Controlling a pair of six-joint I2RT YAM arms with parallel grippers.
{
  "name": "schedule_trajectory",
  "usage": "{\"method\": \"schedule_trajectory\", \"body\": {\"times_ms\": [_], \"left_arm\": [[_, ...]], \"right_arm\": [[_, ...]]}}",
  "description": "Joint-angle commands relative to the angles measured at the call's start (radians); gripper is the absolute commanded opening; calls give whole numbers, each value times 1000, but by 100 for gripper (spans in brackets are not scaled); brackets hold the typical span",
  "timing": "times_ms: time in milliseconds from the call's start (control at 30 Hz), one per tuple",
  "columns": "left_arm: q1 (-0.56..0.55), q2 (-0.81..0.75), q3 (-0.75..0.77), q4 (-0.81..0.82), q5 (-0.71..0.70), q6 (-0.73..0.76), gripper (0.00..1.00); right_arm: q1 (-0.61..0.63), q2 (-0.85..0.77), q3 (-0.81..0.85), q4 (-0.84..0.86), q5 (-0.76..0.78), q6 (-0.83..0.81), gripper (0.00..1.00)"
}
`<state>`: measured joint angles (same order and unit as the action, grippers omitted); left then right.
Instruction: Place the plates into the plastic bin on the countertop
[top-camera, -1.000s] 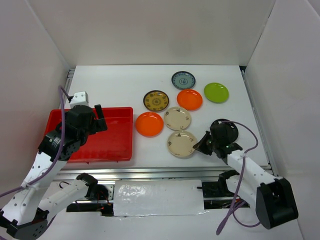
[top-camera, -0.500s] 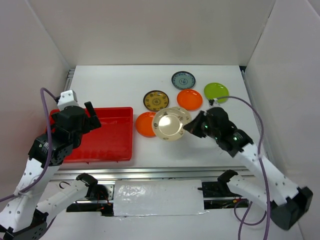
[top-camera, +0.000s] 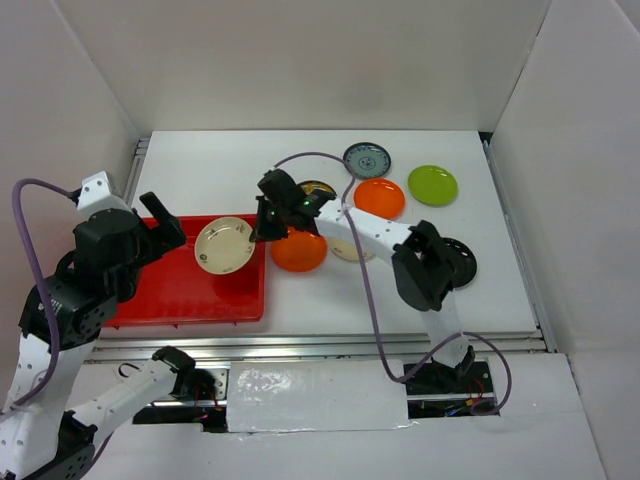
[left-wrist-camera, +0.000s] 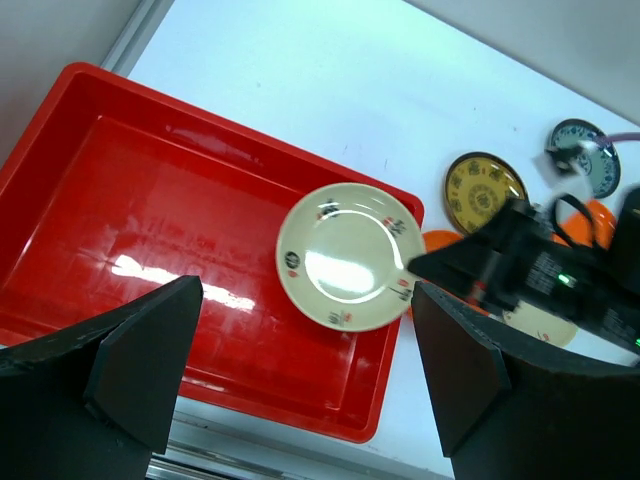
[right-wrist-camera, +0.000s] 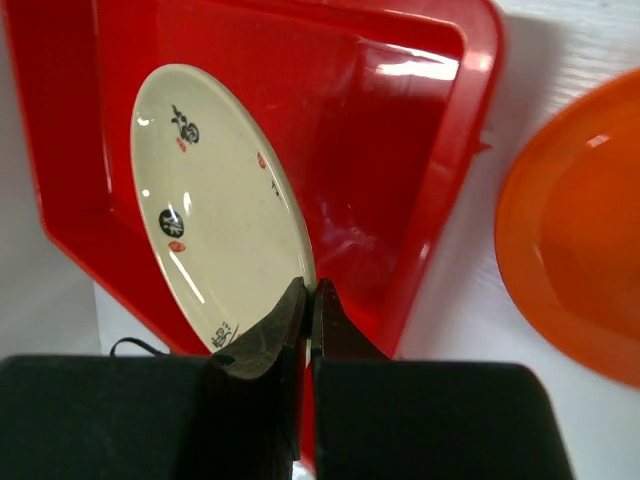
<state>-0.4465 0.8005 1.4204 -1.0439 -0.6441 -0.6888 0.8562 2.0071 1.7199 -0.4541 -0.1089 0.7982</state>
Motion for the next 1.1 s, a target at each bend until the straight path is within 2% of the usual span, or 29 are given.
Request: {"method": "schedule_trajectory", "body": {"times_ms": [0,133,267,367,400,467,567,600,667,767,833,867,933,967,1067], "left_arm": [[6,-4,-3,-8,12,-2,99],[6,-21,-43,5,26,8,99],[6,-24,-74,15,44,12,99],[6,-29,-93,19,50,12,99],[6,-32,-95,22,55,15,99],[5,-34,-101,25,63,20,99],[6,-35,-107,33,72,34,99],[5,-35,-109,39,84,38,99],[8,-35,-124,50,103,52,99],[5,-27,-150,94,187,83,99],[6,-9,-173,130,248,92,99],[6,-3,-181,140,262,95,99],[5,17,-196,168,288,97,99],[5,22,-201,177,297,103,99],[3,29,-227,223,327,113,99]], "right_arm": [[9,91,125,28,-78,4,0],[21,156,173,61,-115,16,2],[15,185,158,123,-164,24,25],[14,177,141,172,-205,35,48],[15,171,144,170,-206,32,69],[24,132,141,167,-206,16,100],[20,-22,61,207,-170,12,100],[12,-75,-27,219,-147,10,100],[-21,-236,-110,207,-42,4,100],[-78,-425,-328,105,174,16,100],[-114,-567,-448,78,247,47,100],[-134,-611,-579,87,270,53,100],[-213,-745,-708,127,265,58,100],[-242,-780,-830,146,250,52,100],[-383,-843,-988,204,156,0,100]]}}
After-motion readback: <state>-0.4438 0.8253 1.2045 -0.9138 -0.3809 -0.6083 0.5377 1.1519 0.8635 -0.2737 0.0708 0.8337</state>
